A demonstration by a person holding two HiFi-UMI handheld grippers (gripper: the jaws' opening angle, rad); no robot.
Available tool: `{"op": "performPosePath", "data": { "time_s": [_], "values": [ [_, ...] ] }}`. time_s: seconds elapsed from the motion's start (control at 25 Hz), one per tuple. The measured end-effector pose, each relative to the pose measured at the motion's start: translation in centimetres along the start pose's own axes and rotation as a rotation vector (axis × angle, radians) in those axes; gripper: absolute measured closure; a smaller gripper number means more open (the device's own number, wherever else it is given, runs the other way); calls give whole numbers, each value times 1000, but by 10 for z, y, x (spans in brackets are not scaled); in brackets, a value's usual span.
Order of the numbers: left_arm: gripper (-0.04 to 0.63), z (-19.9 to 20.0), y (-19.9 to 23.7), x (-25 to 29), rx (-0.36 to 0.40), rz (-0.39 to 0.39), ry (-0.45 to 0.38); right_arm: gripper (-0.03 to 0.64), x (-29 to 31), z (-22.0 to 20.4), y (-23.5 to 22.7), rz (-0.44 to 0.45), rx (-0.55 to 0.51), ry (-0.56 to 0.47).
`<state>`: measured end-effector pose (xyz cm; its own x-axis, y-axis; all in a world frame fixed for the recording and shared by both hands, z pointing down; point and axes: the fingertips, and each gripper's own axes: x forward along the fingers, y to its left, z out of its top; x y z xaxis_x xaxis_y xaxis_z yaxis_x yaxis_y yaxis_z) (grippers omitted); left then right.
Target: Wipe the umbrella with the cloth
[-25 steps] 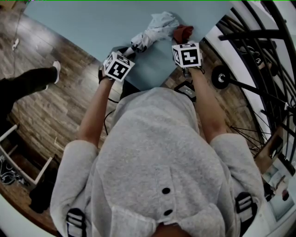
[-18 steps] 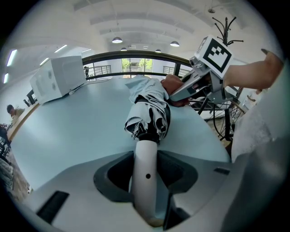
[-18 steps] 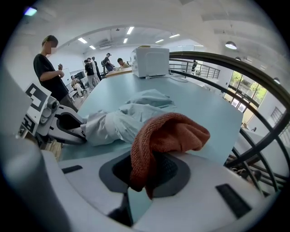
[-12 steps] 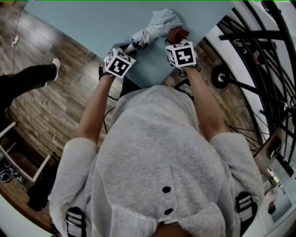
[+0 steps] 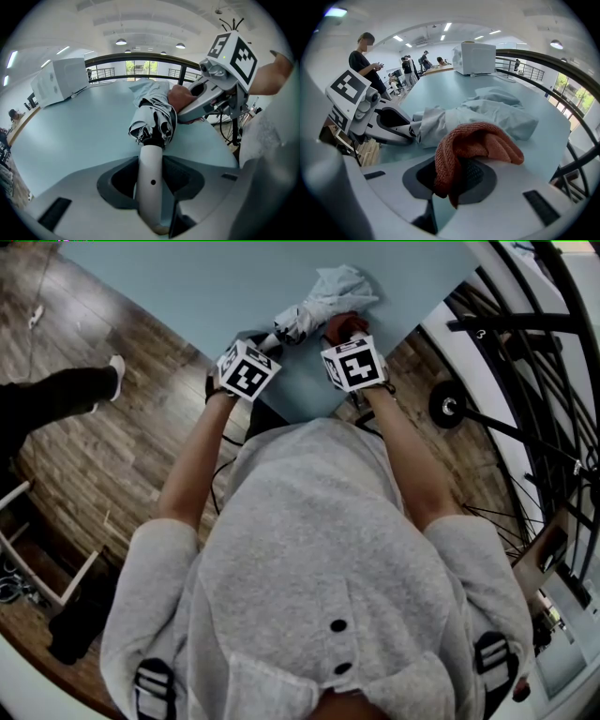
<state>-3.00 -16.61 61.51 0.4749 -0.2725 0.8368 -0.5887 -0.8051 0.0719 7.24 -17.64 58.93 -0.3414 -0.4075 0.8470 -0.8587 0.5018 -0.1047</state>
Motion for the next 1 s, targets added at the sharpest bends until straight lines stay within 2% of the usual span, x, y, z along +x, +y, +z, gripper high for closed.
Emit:
{"op": "performPosePath", "data": {
  "time_s": [0.2, 0.52, 0.84, 1.0],
  "values": [
    [430, 3, -2, 1, 3, -2, 1, 541, 3, 4, 17, 65, -27, 3],
    [431, 3, -2, 0, 11, -6, -4, 541, -3, 17, 48, 248, -38, -22],
    [431, 2, -4, 1, 13, -8, -10, 541, -9, 33, 55, 365, 70, -49],
    [431, 4, -4, 2, 18, -8, -13, 541, -11, 42, 63, 408, 82, -64]
  ]
}}
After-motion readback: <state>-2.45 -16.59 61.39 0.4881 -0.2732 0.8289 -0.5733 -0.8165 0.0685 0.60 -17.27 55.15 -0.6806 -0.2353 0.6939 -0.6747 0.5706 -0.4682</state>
